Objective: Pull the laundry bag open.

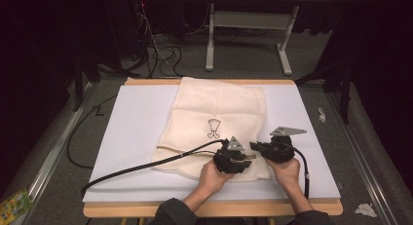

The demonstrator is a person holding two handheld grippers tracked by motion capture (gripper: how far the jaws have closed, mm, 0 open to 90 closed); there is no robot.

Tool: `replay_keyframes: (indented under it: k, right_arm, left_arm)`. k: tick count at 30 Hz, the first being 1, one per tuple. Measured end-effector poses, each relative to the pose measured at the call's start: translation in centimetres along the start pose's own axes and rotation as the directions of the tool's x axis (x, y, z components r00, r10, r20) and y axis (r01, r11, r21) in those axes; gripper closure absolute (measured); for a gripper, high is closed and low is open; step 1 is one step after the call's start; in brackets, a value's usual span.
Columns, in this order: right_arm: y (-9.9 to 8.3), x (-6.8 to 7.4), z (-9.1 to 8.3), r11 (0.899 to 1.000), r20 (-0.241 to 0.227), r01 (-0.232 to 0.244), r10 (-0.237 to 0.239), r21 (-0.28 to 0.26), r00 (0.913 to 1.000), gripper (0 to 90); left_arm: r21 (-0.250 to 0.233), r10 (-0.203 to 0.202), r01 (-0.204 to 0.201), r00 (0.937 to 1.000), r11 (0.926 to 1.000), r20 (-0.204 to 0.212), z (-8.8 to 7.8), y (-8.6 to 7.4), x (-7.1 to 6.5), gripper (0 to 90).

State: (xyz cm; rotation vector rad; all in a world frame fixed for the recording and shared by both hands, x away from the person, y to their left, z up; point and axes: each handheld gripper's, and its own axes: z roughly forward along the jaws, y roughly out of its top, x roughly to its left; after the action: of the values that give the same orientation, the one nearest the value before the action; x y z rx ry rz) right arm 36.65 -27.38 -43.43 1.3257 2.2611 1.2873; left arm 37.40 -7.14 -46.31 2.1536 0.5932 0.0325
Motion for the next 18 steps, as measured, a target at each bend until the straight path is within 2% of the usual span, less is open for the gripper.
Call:
replay_keyframes:
  k: [11, 18]
  right_arm:
    - [-0.06, 0.08, 0.14, 1.0, -0.012, -0.008, 0.008, -0.008, 0.9999, 87.7]
    - [-0.08, 0.05, 0.16, 1.0, -0.013, -0.007, 0.007, -0.01, 0.9999, 87.8]
  left_arm:
    - [-0.009, -0.017, 0.017, 0.9998, 0.9998, 0.005, 0.25, 0.05, 0.1, 65.7]
    - [-0.018, -0.001, 0.001, 0.9999, 0.9998, 0.015, 0.38, 0.4, -0.36, 66.6]
